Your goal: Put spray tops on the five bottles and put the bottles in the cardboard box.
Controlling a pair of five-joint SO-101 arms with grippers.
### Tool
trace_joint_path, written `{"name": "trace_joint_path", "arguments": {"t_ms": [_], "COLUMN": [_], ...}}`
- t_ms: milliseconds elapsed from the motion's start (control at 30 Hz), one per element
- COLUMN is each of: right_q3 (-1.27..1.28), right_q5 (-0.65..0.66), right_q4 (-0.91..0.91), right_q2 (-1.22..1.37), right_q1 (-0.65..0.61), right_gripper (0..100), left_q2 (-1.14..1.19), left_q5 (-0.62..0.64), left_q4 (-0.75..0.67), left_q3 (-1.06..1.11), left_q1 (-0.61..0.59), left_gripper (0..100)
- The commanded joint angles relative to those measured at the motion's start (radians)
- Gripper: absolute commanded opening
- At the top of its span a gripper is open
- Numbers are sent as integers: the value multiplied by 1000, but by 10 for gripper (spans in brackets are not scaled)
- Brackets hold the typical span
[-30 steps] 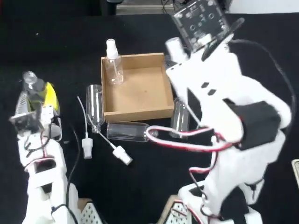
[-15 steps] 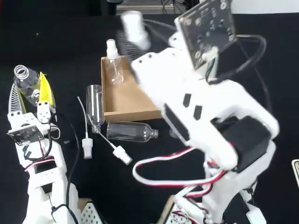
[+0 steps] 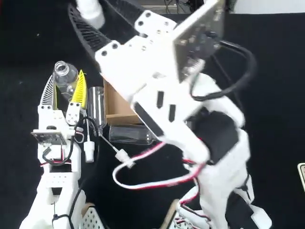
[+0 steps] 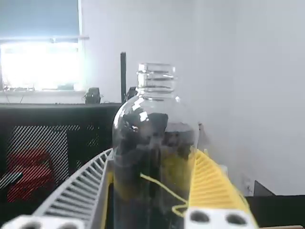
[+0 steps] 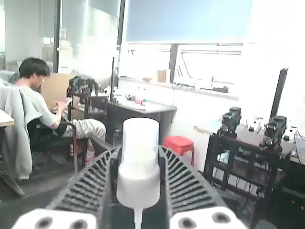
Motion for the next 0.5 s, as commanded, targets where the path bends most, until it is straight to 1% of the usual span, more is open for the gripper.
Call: {"name": "trace_joint_path", "arguments": {"t_ms": [0,133,300,467], "right_q3": [56,163,255,334], "right_q5": [-3,-3,-11,-11], "right_q4": [-158,-324,-436,-549], "right_q2": [-27,-27,-33,-28], "right_q1": [-12,-12,-15,-83], "right_gripper": [12,12,12,11], "left_q2": [-14,-12,-12,-12], "left_q5": [11,11,11,5], "left_q4": [-34,-34,-34,-34], "left_q3": [30,30,30,30], "left_q1": [21,21,18,16], "left_gripper": [30,30,30,30]}}
